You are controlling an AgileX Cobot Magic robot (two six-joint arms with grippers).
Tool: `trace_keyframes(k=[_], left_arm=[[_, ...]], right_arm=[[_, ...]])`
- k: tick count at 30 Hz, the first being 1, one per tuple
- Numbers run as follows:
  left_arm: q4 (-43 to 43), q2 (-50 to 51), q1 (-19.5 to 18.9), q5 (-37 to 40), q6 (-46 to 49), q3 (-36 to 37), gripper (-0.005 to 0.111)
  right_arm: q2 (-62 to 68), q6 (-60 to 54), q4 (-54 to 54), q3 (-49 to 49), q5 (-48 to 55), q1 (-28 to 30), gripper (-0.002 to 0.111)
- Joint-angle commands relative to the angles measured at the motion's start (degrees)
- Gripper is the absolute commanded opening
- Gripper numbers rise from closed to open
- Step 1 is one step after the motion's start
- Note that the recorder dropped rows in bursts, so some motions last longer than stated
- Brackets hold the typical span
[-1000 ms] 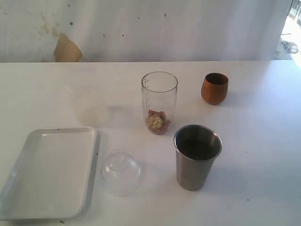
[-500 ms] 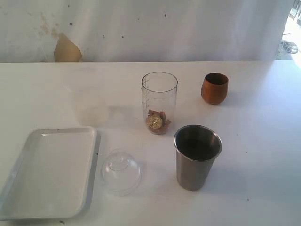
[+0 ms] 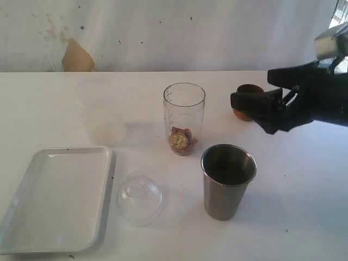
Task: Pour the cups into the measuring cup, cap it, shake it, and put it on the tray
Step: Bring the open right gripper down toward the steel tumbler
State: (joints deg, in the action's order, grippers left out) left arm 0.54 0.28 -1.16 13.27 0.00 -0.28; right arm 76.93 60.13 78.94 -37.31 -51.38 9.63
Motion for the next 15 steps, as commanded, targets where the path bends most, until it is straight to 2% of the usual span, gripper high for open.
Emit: trace_keyframes(k=[1, 11, 15], left_arm=[[0.08, -0.28, 0.23, 0.1, 0.0, 0.28, 0.0], [0.08, -0.28, 0.23, 0.1, 0.0, 0.28, 0.0], [0.08, -0.28, 0.23, 0.1, 0.0, 0.28, 0.0]], right_arm=[[-0.5, -5.77, -3.31, 4.52, -2.94, 0.07, 0.105], [-2.43, -10.05, -4.34, 8.83, -2.4, 0.07, 0.105], [-6.04, -10.05, -5.36, 8.83, 4.35, 0.07, 0.105]])
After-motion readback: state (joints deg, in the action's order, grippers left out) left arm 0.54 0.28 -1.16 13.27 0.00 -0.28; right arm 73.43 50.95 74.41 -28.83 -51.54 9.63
